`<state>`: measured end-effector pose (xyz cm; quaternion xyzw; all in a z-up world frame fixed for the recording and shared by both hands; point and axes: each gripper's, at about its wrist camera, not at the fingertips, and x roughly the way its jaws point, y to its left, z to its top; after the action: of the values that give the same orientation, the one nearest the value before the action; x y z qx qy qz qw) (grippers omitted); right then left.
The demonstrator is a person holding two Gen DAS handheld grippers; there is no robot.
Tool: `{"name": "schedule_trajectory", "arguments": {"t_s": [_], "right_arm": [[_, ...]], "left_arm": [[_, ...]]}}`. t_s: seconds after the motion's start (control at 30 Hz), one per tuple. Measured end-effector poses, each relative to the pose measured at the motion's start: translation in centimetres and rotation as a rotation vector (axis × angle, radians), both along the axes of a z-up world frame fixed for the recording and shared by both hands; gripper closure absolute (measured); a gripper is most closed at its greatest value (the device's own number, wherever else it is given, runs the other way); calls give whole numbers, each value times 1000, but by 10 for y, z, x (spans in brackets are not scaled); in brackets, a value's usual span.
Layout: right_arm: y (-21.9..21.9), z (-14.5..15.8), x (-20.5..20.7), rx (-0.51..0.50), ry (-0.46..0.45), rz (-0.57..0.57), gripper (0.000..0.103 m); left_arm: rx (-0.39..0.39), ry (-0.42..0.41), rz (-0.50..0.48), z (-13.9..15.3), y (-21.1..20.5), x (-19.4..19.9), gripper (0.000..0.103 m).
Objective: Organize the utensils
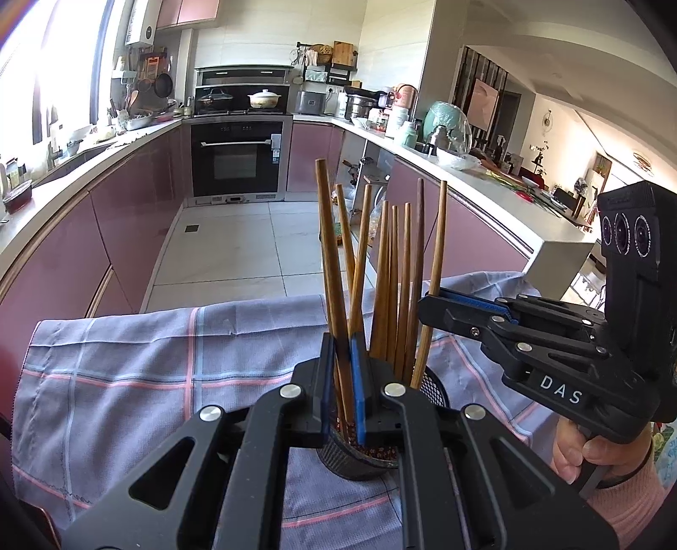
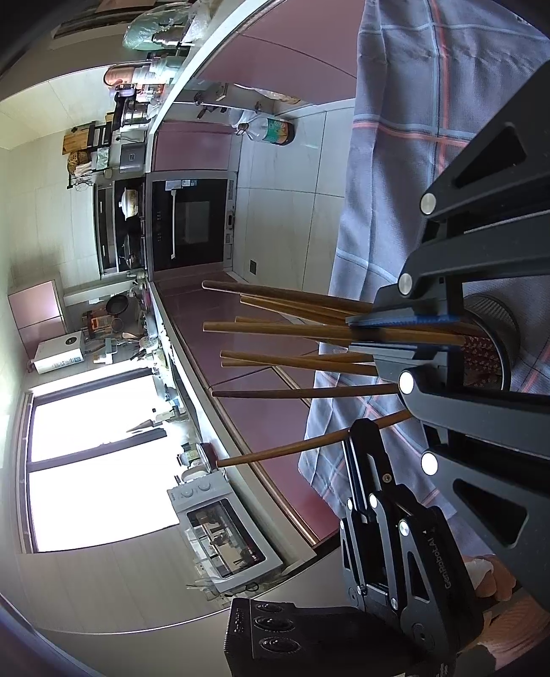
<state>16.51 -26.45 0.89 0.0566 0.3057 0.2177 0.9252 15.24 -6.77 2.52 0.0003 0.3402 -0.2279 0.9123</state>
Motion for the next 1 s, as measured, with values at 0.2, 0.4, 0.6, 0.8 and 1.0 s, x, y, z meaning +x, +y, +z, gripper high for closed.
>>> {"name": "schedule_trajectory", "arguments": {"t_s": [0.2, 0.4, 0.6, 0.8, 1.0], "right_arm": [[-1, -3, 3, 10, 12, -4, 94], [-4, -7, 5, 15, 19, -5, 94], [-3, -8, 3, 18, 21, 4, 94], [-4, -10, -3, 19, 15, 3, 83], [-6, -7, -22, 4, -27, -24, 59]], "left_arm": [[5, 22, 11, -11, -1, 9, 94], [5, 26, 10, -21, 0, 14, 94], [0, 23, 15, -28, 3, 10, 79], [-2, -8, 44, -32, 11, -2, 58], [3, -65, 90, -31, 25, -24, 29]]}}
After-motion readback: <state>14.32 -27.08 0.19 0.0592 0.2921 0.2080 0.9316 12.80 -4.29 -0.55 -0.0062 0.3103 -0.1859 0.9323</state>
